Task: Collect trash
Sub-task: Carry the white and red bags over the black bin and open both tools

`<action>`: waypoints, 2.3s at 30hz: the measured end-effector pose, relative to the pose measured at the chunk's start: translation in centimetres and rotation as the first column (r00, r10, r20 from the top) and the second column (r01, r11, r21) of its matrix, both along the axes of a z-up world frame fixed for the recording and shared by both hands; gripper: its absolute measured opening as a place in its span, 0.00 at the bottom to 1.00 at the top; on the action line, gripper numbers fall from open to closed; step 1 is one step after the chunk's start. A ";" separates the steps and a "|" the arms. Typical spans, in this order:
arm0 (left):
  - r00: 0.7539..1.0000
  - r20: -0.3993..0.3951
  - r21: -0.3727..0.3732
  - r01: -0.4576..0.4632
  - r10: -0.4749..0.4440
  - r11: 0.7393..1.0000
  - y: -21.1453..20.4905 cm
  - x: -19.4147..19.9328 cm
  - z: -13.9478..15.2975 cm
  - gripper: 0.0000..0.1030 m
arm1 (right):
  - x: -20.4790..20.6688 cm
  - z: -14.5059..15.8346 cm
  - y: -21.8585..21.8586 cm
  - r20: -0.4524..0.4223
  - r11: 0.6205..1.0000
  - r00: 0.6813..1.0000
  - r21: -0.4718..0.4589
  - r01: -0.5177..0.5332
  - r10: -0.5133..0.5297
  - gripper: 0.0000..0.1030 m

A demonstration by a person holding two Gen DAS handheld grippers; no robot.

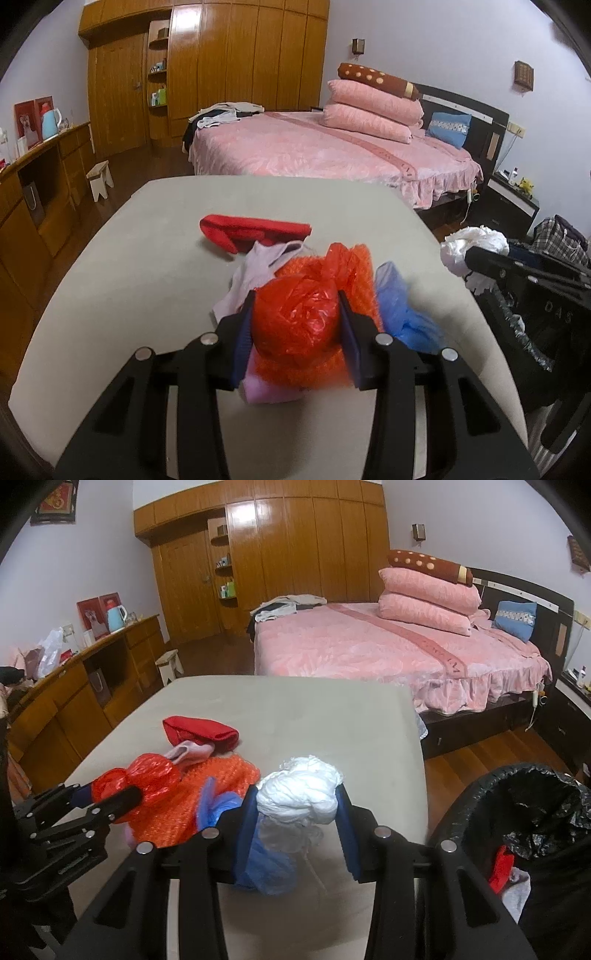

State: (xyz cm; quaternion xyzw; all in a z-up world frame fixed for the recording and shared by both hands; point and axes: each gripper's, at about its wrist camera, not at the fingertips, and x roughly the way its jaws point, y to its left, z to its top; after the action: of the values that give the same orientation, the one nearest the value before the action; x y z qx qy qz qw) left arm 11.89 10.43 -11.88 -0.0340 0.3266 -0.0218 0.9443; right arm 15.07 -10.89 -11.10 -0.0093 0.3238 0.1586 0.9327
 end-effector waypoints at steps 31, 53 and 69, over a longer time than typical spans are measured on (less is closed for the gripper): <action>0.976 0.115 -0.015 0.185 -0.182 0.983 -11.5 -0.5 5.3 0.39 | -6.3 5.5 -12.0 0.128 0.972 0.964 0.029 0.232 -0.234 0.39; 0.889 0.127 -0.055 0.450 -0.441 0.891 -25.5 1.2 4.0 0.39 | -8.4 4.7 -23.4 0.139 0.878 0.871 -0.026 0.479 -0.471 0.39; 0.838 0.077 -0.150 0.545 -0.540 0.825 -30.4 4.2 1.0 0.64 | -8.0 1.7 -28.1 0.099 0.830 0.830 -0.053 0.555 -0.548 0.52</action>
State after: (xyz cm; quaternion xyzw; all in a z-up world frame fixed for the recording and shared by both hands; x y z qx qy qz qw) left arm 16.07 -19.98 -10.89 -0.0181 0.3049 -0.3167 0.8980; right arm 7.11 -39.00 -9.45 0.0412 0.2814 -0.1307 0.9498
